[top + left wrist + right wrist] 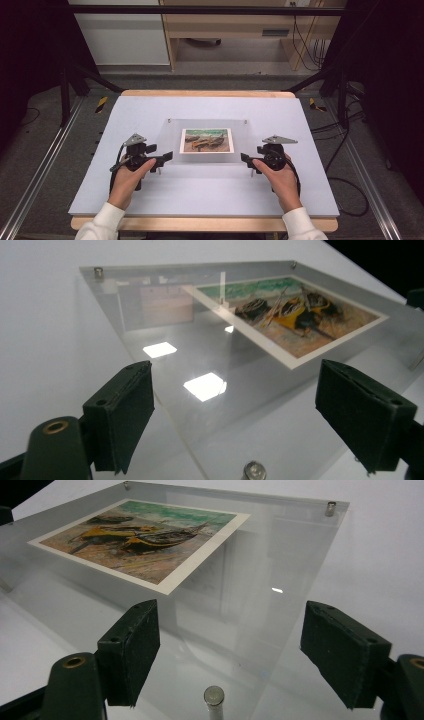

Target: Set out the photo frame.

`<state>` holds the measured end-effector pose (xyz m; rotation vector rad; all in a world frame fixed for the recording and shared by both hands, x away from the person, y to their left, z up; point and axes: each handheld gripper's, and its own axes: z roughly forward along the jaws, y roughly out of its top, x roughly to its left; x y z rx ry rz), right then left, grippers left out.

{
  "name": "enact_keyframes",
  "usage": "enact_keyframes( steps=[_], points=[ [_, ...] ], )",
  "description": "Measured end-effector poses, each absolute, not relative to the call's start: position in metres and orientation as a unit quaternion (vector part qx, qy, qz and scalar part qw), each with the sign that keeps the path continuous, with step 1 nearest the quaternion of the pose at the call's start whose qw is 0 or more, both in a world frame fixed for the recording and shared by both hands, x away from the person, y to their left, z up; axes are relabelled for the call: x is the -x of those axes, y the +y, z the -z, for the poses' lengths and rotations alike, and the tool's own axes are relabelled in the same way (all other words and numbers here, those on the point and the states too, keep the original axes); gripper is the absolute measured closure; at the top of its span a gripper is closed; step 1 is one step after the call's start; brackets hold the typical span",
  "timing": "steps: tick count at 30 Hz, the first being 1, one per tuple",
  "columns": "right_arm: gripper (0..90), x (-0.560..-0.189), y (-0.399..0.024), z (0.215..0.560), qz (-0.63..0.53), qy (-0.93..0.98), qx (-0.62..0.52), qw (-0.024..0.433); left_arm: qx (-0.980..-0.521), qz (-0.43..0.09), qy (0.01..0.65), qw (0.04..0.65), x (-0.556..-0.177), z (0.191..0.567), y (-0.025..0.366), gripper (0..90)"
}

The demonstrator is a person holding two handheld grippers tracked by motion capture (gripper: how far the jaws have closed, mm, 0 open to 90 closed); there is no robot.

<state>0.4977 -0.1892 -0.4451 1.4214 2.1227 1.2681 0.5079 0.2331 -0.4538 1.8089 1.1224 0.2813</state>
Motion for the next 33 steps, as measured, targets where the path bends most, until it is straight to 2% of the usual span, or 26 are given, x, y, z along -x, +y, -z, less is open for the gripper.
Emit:
enact_keyframes(
  steps=[13, 18, 33],
  points=[
    [15.3, -0.501, -0.190, 0.456, -0.466, 0.705, -0.528, 0.077, -0.715, -0.058, 0.491, 0.493, -0.511, 0.462, 0.240, 14.3],
    [16.2, -0.502, -0.193, 0.459, -0.475, 0.697, -0.535, 0.042, -0.711, -0.030, 0.489, 0.504, -0.513, 0.466, 0.241, 15.9],
    [17.6, -0.500, -0.192, 0.456, -0.466, 0.704, -0.534, 0.052, -0.720, -0.032, 0.485, 0.496, -0.510, 0.461, 0.243, 21.6]
  ],
)
